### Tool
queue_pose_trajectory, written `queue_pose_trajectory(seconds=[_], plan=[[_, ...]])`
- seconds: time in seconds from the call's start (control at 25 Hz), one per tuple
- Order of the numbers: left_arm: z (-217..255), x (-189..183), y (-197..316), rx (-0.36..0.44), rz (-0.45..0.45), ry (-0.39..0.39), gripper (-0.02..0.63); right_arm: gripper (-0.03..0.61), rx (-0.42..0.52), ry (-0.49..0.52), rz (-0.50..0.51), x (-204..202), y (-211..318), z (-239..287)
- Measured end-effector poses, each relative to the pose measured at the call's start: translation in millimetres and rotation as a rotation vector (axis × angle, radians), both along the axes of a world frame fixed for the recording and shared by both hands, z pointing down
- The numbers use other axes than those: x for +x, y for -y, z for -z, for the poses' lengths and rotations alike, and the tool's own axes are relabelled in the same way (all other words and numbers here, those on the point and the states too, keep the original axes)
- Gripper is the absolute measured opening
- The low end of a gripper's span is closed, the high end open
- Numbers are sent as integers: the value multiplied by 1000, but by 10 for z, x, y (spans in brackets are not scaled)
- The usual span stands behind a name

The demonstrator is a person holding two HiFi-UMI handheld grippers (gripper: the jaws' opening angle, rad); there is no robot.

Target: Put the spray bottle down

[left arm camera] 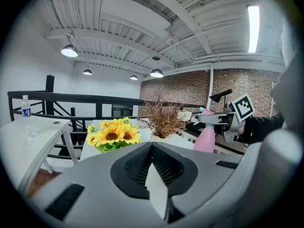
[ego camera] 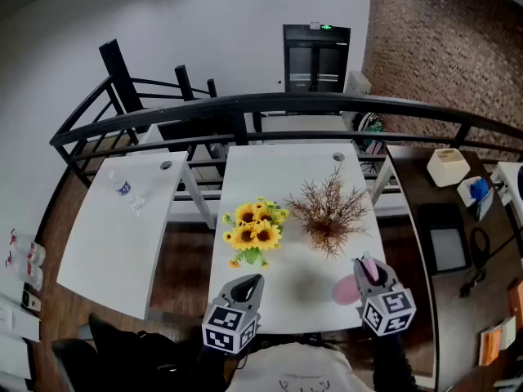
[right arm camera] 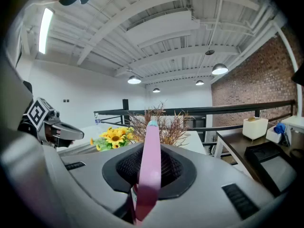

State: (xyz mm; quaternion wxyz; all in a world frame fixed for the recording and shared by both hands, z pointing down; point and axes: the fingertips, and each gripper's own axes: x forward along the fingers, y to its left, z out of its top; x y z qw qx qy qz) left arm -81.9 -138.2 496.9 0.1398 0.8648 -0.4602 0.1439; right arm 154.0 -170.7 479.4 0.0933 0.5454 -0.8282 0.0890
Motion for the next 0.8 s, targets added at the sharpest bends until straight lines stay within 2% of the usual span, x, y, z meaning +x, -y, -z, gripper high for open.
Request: queue_pose_trajectory(seconds=[0.44, 0.8], plan=[[7, 32, -52, -3, -4, 3, 4, 48, 34, -176, -50, 92, 375, -154], [2, -11, -96, -10, 12, 7, 3, 48, 37, -178, -81, 118, 510, -317]])
